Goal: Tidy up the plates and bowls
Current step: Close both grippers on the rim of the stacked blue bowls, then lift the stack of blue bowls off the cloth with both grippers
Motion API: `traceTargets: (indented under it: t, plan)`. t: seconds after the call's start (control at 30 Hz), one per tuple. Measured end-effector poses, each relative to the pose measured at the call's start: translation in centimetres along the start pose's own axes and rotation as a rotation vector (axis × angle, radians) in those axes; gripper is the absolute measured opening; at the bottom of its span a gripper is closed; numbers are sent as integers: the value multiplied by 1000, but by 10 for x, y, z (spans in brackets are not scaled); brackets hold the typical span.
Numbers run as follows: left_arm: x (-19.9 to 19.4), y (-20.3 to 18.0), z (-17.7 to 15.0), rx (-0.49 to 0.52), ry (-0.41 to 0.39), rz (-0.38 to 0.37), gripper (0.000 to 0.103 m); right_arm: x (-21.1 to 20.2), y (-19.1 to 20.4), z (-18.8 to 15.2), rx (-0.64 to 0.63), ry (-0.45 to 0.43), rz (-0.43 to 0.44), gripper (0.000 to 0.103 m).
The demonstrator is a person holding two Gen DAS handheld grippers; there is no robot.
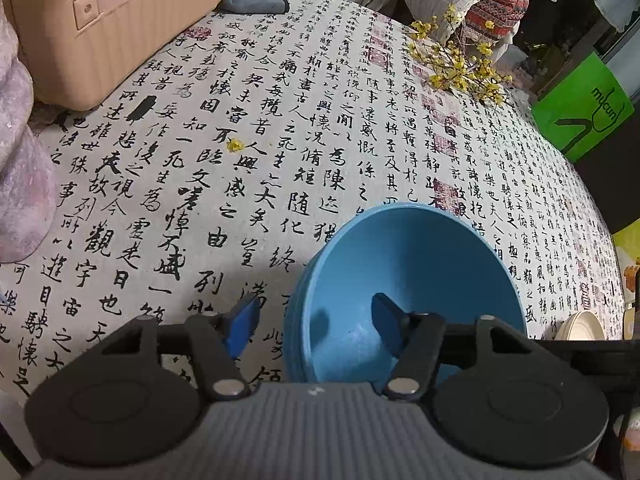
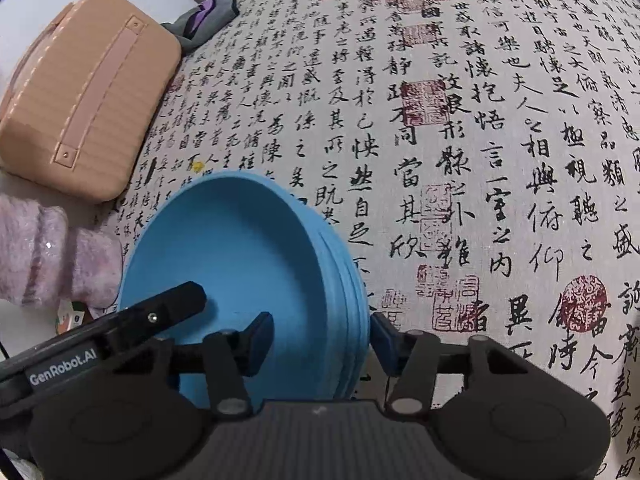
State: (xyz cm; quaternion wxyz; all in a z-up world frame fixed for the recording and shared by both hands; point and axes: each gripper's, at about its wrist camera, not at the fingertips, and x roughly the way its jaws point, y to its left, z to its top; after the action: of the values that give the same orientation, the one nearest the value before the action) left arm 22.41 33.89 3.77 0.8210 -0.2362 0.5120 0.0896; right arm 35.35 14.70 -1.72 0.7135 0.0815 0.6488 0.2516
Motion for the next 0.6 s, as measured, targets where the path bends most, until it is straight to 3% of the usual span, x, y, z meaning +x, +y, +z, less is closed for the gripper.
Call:
traceTargets:
  t: [0.2, 0.6]
  plan:
    - [3, -1, 1, 0, 14, -13, 43, 3, -4, 2, 31, 11, -9, 43]
    - [9, 1, 1, -12, 41, 1, 39, 5, -7, 3, 52, 24, -8, 39]
